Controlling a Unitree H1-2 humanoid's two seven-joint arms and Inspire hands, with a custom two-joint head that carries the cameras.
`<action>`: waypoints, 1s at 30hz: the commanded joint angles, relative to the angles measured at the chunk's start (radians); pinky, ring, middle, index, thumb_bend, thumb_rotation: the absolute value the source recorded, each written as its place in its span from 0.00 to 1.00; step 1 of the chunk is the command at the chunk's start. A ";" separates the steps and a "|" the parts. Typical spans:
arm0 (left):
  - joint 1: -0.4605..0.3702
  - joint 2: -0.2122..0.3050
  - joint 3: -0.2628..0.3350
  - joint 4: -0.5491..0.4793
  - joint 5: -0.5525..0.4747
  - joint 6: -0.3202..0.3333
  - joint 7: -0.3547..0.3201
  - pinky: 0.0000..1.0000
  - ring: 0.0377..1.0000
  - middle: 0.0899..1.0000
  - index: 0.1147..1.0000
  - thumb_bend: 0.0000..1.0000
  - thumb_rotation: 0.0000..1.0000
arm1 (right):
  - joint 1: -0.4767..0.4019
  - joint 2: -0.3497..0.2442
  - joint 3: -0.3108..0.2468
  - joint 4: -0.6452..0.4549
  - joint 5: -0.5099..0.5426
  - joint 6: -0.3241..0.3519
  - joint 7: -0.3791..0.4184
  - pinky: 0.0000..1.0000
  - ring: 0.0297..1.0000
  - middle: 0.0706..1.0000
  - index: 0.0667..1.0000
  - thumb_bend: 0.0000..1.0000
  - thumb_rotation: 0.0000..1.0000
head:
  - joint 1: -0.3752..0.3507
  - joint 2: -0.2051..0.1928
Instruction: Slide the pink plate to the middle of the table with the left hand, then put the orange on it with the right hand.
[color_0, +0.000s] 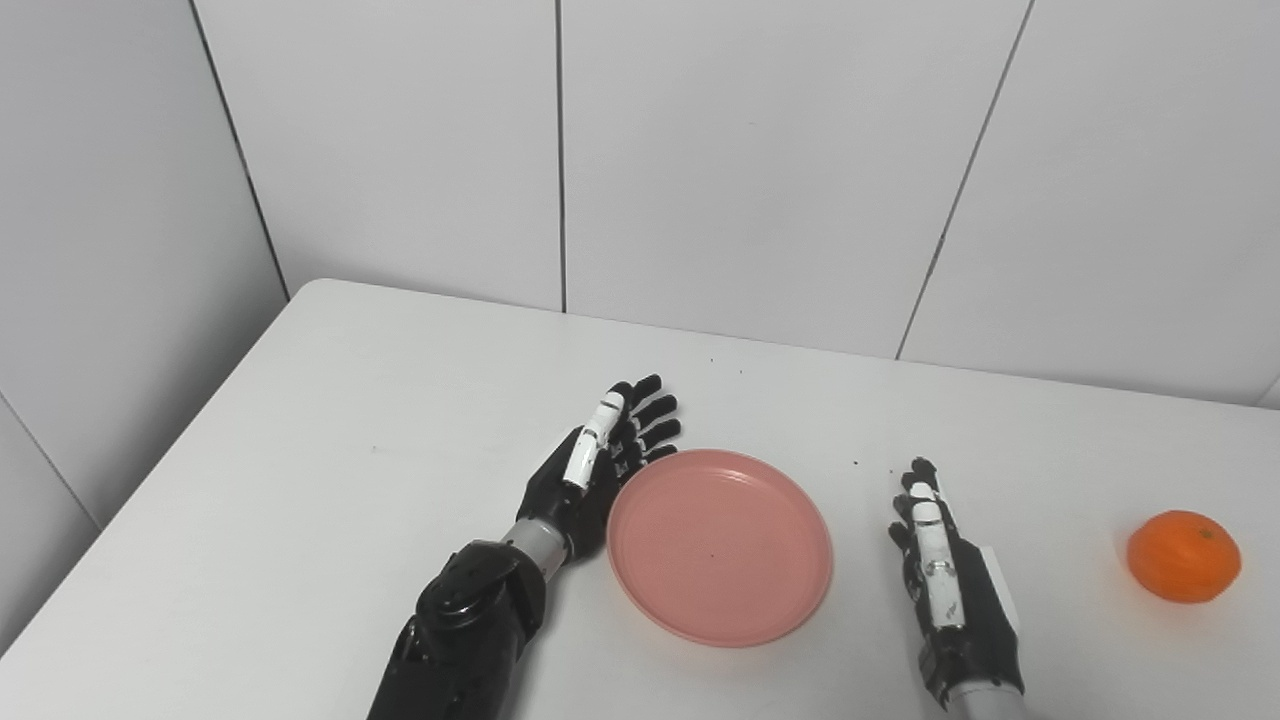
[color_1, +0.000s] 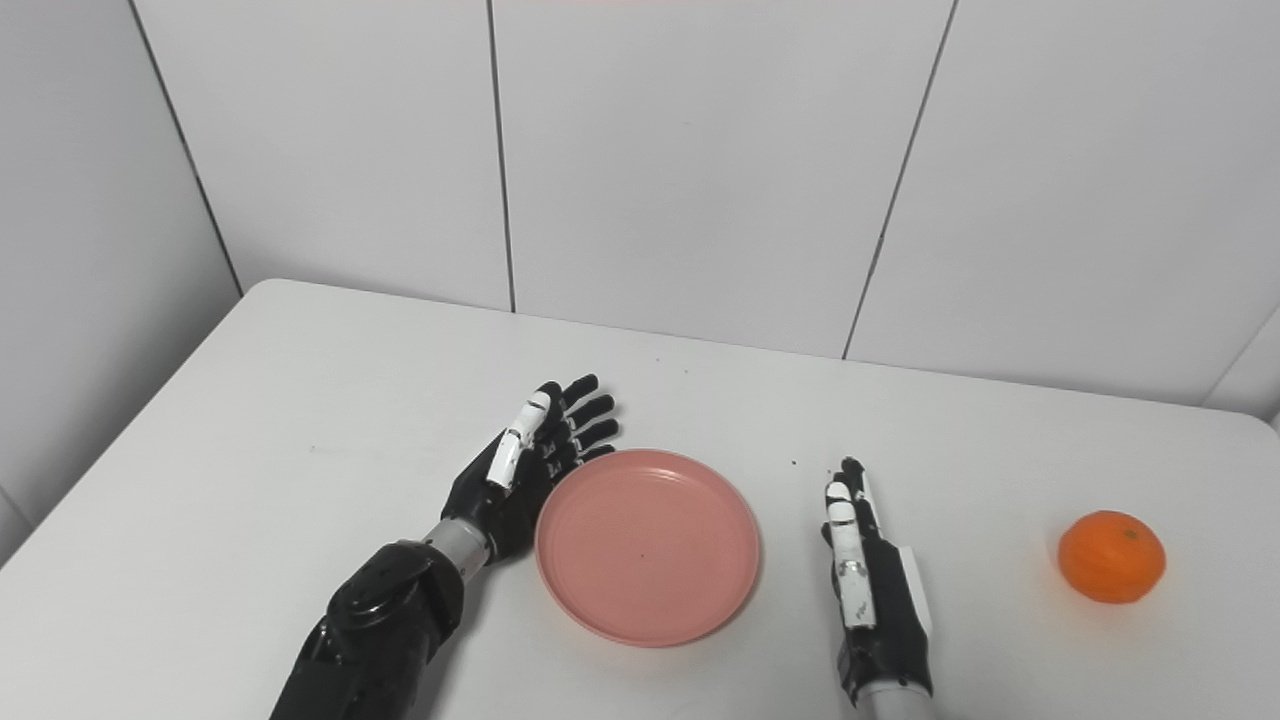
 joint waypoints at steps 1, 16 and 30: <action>0.007 0.002 -0.009 -0.013 0.030 -0.032 0.007 0.93 0.94 0.94 0.92 0.38 1.00 | -0.027 0.004 0.004 -0.027 -0.005 0.008 0.001 1.00 1.00 1.00 1.00 0.26 1.00 | -0.009 0.002; 0.031 0.006 -0.031 -0.005 0.133 -0.125 0.022 0.91 0.92 0.94 0.93 0.40 1.00 | -0.040 0.019 -0.014 -0.005 -0.009 -0.013 -0.014 1.00 0.99 1.00 1.00 0.27 1.00 | -0.111 0.003; 0.031 0.025 0.002 0.057 0.121 -0.185 0.004 0.91 0.92 0.93 0.93 0.37 1.00 | -0.077 -0.021 0.011 -0.091 -0.157 0.010 -0.031 0.91 0.92 0.95 0.95 0.31 1.00 | -0.294 -0.024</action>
